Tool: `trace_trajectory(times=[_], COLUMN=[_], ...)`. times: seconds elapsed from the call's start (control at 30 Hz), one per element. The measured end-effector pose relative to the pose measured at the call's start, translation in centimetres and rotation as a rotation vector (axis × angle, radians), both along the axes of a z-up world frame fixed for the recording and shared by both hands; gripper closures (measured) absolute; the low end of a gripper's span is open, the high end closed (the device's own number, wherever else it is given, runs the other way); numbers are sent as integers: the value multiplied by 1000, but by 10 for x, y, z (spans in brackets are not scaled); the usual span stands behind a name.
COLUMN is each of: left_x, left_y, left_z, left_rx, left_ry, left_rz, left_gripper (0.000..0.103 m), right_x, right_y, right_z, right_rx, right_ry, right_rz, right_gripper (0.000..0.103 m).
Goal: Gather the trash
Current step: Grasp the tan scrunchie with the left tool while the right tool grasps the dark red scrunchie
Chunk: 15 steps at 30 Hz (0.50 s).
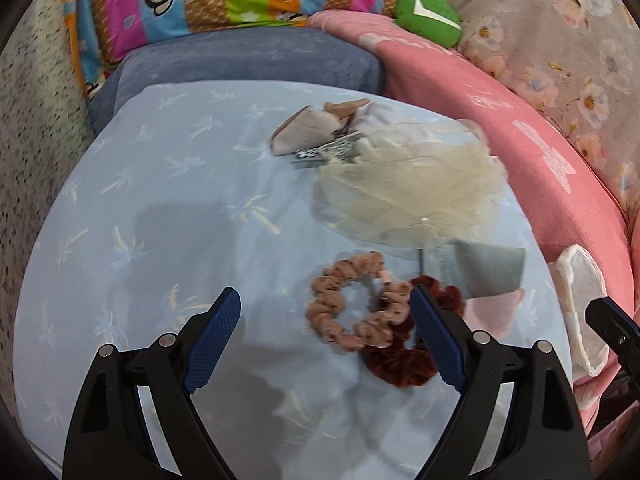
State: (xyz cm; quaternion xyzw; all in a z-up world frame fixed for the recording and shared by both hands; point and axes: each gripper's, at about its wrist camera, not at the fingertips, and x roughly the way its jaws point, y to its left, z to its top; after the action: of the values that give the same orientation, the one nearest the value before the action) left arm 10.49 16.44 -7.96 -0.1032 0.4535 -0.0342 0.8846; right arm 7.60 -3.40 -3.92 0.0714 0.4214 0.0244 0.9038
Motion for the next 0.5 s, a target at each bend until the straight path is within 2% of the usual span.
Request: trace_trajectory(times=[0.13,0.3,0.43,0.5], left_x=[7,16,21,23], left_y=[16,20,12,8], left_z=[-11,-24,-30,-32], left_rx=[-50,-87,-99,-93], left_ry=[37,86,106,111], left_rz=[27,14,-21,-38], left_gripper=[23,37,44,50], right_x=[7,16,25,29], right_y=[18,40,62,68], right_z=[-9,-23,-40,-49], right_rx=[4,21,28,35], right_ry=[21,50,93,119], right_rz=[36,94,143,158], right_gripper=[44,47,62,72])
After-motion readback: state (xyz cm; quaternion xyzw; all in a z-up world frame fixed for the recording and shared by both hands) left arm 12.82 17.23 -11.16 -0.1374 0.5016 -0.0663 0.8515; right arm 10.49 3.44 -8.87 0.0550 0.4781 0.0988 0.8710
